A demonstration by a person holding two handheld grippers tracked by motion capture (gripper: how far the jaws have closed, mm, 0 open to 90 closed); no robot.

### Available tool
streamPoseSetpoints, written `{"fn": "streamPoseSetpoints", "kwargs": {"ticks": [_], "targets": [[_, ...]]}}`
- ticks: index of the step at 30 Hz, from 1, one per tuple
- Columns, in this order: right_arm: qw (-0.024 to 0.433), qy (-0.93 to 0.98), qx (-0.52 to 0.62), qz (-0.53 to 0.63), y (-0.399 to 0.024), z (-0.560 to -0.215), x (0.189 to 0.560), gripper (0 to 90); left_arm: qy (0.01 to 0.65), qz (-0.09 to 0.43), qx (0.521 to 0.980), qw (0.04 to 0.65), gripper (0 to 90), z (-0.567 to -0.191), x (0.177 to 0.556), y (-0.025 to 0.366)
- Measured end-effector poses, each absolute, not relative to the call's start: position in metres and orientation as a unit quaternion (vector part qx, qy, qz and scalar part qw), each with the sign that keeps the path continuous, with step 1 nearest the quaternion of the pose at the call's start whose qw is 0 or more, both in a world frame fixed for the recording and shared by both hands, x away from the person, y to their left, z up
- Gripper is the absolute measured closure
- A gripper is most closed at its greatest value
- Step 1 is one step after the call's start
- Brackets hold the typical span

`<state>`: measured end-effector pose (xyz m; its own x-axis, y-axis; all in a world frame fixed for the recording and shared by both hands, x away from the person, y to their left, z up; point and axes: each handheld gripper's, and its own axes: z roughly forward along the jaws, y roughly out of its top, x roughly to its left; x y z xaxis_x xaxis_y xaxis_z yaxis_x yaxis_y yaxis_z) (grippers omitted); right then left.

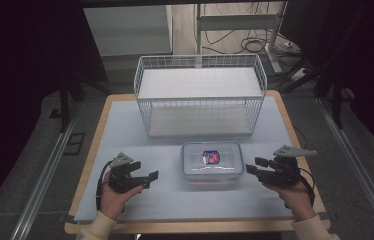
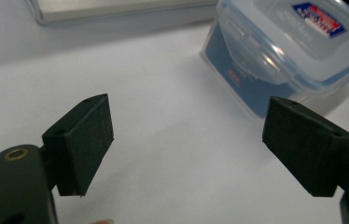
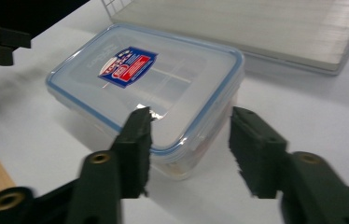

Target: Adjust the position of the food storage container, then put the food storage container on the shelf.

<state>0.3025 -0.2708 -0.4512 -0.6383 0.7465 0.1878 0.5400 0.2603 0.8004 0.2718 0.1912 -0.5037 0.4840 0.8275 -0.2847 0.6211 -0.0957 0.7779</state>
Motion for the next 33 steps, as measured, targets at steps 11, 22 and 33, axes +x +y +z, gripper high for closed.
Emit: {"fn": "streamPoseSetpoints", "kwargs": {"ticks": [11, 22, 33], "targets": [[0.071, 0.781, 0.425, 0.452, -0.269, -0.454, 0.313, 29.0, 0.491, 0.079, 0.721, 0.482, 16.1, -0.489, 0.278, 0.183], [0.036, 0.766, 0.438, 0.469, -0.257, -0.451, 0.339, 26.1, 0.494, 0.056, 0.719, 0.486, 15.8, -0.482, 0.294, 0.169], [0.025, 0.758, 0.46, 0.462, -0.253, -0.46, 0.358, 24.0, 0.5, 0.03, 0.713, 0.491, 15.5, -0.476, 0.32, 0.158]]}}
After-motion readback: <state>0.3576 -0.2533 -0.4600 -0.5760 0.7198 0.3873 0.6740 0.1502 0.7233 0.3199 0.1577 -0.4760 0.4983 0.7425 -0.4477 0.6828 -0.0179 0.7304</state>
